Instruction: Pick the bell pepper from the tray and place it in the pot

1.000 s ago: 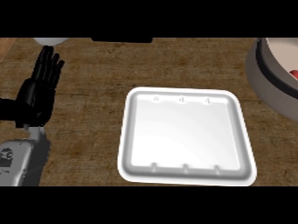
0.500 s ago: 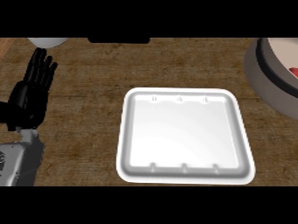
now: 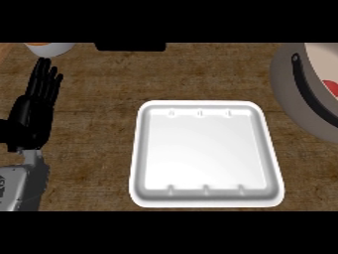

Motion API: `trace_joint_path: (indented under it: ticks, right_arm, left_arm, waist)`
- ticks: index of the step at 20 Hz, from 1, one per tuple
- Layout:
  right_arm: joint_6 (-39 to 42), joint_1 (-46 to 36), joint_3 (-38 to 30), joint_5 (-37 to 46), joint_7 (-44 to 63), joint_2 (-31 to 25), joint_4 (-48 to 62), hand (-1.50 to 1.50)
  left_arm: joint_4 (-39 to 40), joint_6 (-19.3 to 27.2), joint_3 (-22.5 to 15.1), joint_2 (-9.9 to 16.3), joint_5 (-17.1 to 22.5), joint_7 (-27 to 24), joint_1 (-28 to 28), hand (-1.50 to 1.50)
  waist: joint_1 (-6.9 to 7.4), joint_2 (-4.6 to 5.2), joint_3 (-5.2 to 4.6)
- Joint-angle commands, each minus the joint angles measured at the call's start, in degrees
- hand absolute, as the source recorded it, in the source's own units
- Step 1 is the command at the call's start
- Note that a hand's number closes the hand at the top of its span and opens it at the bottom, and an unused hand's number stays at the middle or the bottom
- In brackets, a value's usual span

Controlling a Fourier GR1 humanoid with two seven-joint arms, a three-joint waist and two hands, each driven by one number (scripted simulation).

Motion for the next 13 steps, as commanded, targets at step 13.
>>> trace_joint_path:
  ticks: [13]
  right_arm:
    - [11.58,29.52,-2.44,-14.55,-0.56,4.60,-25.59,-1.50]
  left_arm:
    - [2.29,-1.50,1.79,0.71,0.45,-1.84,-1.64,0.00]
  waist:
    - [-0.02,0.85,1.05]
